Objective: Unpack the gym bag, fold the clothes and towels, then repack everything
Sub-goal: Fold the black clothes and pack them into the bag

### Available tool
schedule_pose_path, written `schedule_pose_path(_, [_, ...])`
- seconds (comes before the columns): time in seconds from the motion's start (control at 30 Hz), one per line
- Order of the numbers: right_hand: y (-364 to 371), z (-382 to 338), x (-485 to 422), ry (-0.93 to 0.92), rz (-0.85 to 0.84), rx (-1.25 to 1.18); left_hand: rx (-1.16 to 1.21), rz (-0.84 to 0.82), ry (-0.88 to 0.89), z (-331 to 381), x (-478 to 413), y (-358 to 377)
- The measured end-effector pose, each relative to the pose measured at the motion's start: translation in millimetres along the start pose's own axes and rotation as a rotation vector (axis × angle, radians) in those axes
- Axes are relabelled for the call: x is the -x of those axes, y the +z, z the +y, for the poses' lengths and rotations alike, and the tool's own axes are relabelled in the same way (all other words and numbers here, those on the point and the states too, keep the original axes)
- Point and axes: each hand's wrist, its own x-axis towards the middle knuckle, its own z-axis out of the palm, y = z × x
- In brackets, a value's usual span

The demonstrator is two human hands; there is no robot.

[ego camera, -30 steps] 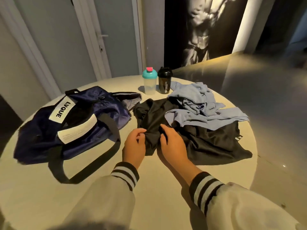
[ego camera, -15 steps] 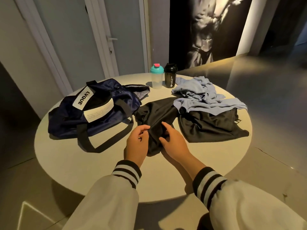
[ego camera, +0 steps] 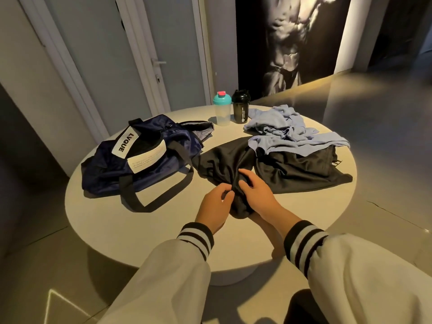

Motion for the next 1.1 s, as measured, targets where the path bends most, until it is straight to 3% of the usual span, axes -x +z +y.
schedule_pose_path(0.13, [-4.9, 3.1, 8.1, 0.009, 0.16, -0.018, 0.255, 0.024, -0.014, 8.0, 8.6, 9.6])
schedule_pose_path(0.3, [-8.5, -5.8, 13.8, 0.029, 0.268, 0.021, 0.096, 0.068, 0.091, 23.0, 12.2, 28.0])
schedule_pose_path(0.4, [-24.1, -18.9, 19.1, -0.053, 0.333, 0.048, -0.135, 0.144, 0.014, 28.3, 7.3, 37.9])
schedule_pose_path(0.53, [-38.5, -29.7, 20.0, -0.144, 0.196, 0.115, -0.366, 0.105, -0.088, 34.1, 8.6, 55.1])
schedule_pose_path(0.7, [-47.5, -16.6, 29.9, 0.124, 0.035, 0.071, 0.058, 0.071, 0.04, 31.3, 16.2, 49.6])
schedule_pose_path(0.8, [-42.7, -6.0, 41.8, 0.159, 0.053, 0.053, 0.15, 0.126, 0.077, 28.9, 21.0, 44.7])
schedule_pose_path(0.87, [-43.4, -6.0, 49.9, 0.152, 0.067, -0.037, 0.083, 0.185, 0.09, 23.6, 19.1, 42.5])
schedule_pose_path(1.0, [-53.2, -9.0, 67.1, 0.192, 0.127, -0.317, -0.162, 0.102, 0.017, 25.2, 18.1, 41.6])
schedule_pose_path(1.1, [-53.0, -5.5, 72.4, 0.135, 0.167, -0.303, -0.178, 0.082, 0.06, 19.7, 18.0, 44.4])
